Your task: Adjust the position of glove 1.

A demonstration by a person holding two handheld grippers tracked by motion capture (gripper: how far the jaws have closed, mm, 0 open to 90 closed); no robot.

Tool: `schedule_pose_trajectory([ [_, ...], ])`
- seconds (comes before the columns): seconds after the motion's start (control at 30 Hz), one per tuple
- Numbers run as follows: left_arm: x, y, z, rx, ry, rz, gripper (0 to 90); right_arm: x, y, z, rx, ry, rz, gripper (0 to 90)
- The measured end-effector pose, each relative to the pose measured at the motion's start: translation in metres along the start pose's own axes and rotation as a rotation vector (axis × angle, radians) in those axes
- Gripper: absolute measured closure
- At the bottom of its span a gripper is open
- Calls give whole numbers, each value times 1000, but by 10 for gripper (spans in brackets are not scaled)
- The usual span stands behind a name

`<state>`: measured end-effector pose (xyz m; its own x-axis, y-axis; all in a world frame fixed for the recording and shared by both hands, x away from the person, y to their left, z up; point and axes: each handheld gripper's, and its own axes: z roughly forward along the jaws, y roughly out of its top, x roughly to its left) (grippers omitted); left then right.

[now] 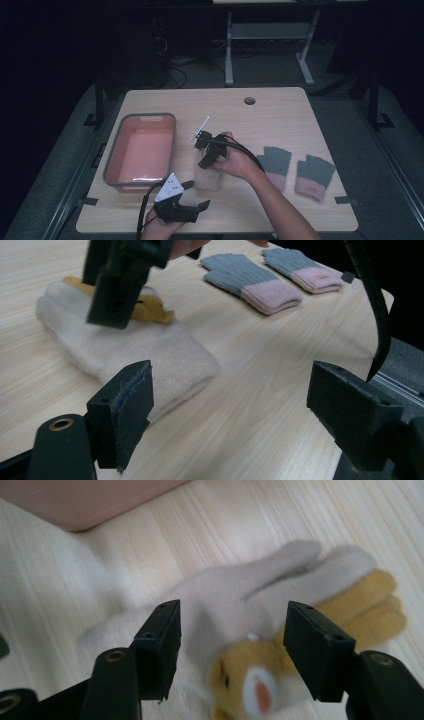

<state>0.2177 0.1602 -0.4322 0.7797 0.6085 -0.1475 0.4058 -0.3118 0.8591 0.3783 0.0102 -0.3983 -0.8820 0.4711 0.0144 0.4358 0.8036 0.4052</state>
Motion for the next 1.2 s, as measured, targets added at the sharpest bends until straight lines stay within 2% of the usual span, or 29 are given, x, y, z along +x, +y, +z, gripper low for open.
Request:
schedule_pose_trajectory([
  [0.2, 0, 0, 1, 2, 0, 2, 188, 5, 10, 12, 28, -6, -23, 382],
  [0.5, 2, 1, 0, -5, 2, -2, 188, 5, 12, 28, 64, -37, -52, 334],
  [0.63, 2, 1, 0, -7, 2, -8, 188, 6, 11, 34, 85, -65, -93, 336],
  [0.83, 3, 0, 0, -6, -1, -9, 188, 5, 9, 33, 93, -70, -97, 344],
  [0.93, 2, 0, 0, -8, -3, -14, 187, 5, 5, 31, 99, -86, -114, 345],
  [1.0, 2, 1, 0, -12, -15, -29, 187, 5, 4, 31, 100, -90, -120, 358],
  [1.2, 4, 1, 1, -9, -11, -34, 188, -2, -8, 25, 106, -98, -109, 359],
])
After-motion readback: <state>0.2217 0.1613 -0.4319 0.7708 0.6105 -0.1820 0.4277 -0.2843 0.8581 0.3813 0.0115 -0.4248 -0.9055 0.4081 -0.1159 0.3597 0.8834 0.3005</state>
